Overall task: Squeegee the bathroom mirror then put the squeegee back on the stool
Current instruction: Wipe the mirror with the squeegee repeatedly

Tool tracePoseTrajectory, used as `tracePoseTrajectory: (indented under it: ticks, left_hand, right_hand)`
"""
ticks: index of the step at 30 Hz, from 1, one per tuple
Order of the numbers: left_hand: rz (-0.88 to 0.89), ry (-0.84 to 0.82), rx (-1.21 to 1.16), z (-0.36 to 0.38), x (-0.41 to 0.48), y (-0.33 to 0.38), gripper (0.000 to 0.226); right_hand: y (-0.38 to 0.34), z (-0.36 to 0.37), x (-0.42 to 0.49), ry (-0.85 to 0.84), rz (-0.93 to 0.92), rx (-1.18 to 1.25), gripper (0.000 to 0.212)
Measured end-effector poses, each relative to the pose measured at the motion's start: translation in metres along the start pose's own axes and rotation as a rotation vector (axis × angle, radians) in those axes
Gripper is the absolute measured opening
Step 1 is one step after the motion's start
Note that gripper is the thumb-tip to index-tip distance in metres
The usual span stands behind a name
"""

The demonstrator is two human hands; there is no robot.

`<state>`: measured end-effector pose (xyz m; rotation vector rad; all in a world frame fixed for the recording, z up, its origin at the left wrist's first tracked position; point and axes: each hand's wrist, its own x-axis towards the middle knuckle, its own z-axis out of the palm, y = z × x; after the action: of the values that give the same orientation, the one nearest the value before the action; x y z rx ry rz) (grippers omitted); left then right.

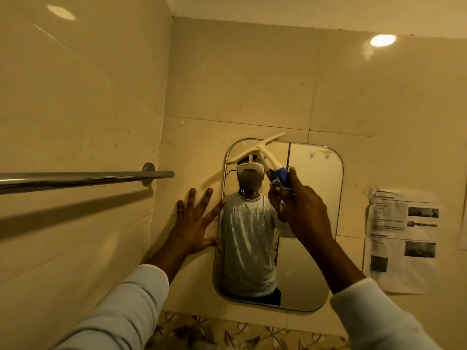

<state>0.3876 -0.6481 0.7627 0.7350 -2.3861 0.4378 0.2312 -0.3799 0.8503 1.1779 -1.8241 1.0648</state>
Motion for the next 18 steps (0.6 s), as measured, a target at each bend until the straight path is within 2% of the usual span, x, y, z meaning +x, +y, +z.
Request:
tracePoseTrajectory:
  ticks: [5, 10, 18]
  left_hand:
    - [-0.009, -0.013, 0.0, -0.003, 0.0, 0.002, 0.126]
    - [-0.009, -0.011, 0.009, 0.0, 0.001, 0.0, 0.123]
    - [0.0, -0.012, 0.003, 0.0, 0.0, 0.0, 0.122]
  right_hand:
    - [-0.019, 0.007, 0.011, -0.034, -0.081, -0.216, 0.075]
    - [0.0, -0.014, -0.008, -0.073, -0.043, -0.291, 0.085]
    - [0.041, -0.045, -0.054, -0.086, 0.083, -0.392, 0.076]
